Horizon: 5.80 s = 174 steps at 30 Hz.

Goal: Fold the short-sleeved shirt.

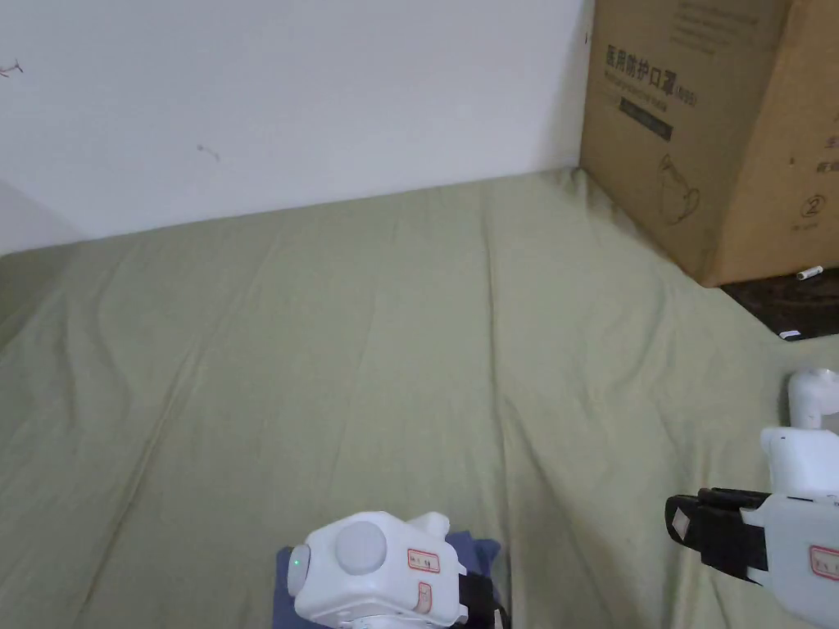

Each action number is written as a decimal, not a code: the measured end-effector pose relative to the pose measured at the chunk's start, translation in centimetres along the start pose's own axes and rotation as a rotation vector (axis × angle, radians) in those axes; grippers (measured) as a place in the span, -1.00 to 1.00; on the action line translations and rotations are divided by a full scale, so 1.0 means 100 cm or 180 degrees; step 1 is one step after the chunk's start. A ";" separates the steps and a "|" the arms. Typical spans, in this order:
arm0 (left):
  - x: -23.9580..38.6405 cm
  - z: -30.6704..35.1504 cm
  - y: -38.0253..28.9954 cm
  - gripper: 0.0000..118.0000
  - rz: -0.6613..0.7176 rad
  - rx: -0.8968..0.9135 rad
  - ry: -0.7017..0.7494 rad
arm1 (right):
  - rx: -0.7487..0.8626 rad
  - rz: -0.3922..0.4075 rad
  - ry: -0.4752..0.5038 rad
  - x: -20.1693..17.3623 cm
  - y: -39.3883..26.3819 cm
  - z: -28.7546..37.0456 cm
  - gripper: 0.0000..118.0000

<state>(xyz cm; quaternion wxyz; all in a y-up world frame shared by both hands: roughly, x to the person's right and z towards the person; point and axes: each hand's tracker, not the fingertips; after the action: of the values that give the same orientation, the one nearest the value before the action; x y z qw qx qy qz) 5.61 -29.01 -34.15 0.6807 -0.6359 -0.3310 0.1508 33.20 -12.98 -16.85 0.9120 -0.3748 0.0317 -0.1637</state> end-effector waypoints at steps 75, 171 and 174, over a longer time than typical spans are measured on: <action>-0.176 0.121 -0.033 -0.59 0.0404 0.0751 -0.1460 | -0.1508 0.0172 0.0732 -0.080 -0.019 -0.166 -1.00; 0.078 0.327 -0.088 1.00 -0.0928 0.4482 0.1867 | 0.2451 0.0895 -0.0627 -0.147 0.079 0.035 1.00; 0.079 0.326 -0.088 1.00 -0.1001 0.4467 0.1942 | 0.2446 0.0895 -0.0623 -0.148 0.079 0.034 1.00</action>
<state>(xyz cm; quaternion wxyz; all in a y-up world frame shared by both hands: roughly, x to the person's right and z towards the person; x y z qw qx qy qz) -11.37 -0.40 -24.47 0.9980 -0.0156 -0.0426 0.0452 21.97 -0.67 -20.86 0.9976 -0.0132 -0.0676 -0.0012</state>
